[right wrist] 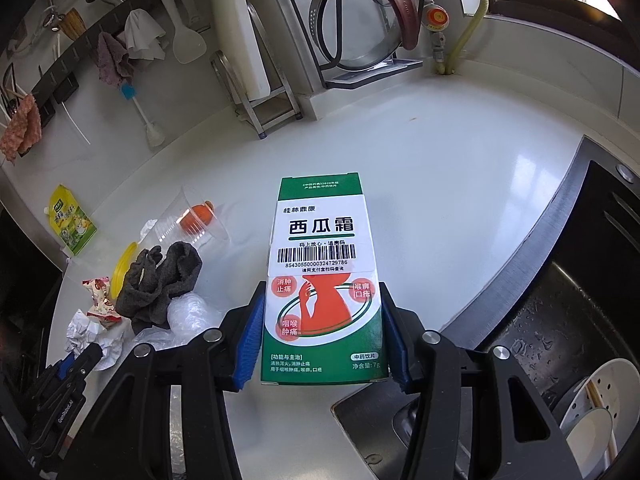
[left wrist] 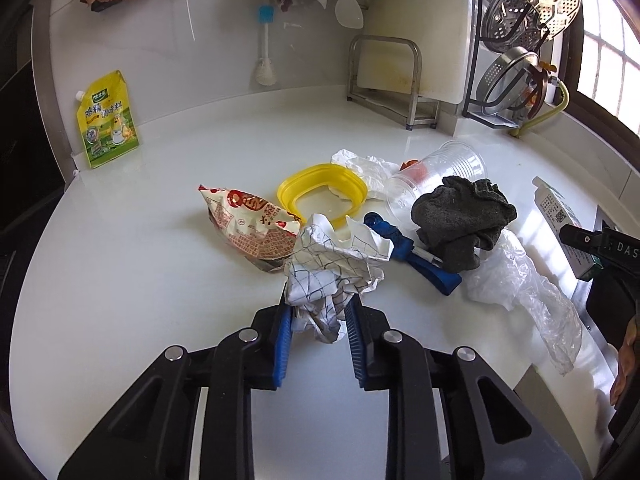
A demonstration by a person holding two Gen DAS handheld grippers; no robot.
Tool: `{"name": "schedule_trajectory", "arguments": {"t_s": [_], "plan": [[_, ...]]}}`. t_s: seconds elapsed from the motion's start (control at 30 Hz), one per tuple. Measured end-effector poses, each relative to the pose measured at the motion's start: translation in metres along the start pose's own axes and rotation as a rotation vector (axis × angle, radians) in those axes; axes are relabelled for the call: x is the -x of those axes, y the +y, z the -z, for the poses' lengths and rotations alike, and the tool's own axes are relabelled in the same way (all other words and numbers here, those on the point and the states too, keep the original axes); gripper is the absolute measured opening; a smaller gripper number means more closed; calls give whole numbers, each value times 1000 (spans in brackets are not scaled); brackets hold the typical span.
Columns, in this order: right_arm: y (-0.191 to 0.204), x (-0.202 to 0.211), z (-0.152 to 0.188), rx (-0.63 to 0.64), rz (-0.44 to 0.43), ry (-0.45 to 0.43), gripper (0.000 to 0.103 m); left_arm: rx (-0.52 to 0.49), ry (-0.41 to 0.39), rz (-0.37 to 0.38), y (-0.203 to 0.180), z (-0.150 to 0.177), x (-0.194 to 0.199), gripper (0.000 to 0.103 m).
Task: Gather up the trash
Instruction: 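Carry paper and box over the basket and open both tools to drop them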
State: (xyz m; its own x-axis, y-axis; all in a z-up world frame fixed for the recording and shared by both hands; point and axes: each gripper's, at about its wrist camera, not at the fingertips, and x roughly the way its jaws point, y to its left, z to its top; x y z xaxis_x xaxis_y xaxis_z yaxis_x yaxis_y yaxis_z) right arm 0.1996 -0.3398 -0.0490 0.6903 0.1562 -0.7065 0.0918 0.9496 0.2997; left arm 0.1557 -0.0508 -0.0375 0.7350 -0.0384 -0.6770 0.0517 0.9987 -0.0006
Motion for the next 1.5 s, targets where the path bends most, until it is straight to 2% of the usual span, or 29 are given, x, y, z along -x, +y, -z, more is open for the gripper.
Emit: {"name": "schedule_trajectory", "arguments": {"t_s": [0.13, 0.3, 0.4, 0.57, 0.8, 1.0, 1.17, 1.5], "plan": [[4, 15, 8, 16, 29, -38, 50, -14, -30, -10, 10, 7, 25, 25], [1, 66, 37, 37, 103, -135, 50, -45, -63, -3, 19, 26, 63, 25], [-7, 101, 65, -7, 91, -164, 50, -66, -79, 11, 18, 41, 82, 25], [1, 149, 120, -33, 109, -185, 50, -100, -76, 65, 8, 65, 104, 25], [35, 188, 196, -13, 102, -147, 50, -149, -63, 110, 2, 102, 128, 25], [55, 199, 244, 1, 75, -100, 50, -174, -29, 128, 4, 130, 137, 25], [73, 191, 270, 23, 38, -54, 50, -189, -6, 132, 5, 143, 138, 25], [87, 175, 293, 46, 1, 19, 50, -216, 46, 148, 0, 167, 130, 25]]}}
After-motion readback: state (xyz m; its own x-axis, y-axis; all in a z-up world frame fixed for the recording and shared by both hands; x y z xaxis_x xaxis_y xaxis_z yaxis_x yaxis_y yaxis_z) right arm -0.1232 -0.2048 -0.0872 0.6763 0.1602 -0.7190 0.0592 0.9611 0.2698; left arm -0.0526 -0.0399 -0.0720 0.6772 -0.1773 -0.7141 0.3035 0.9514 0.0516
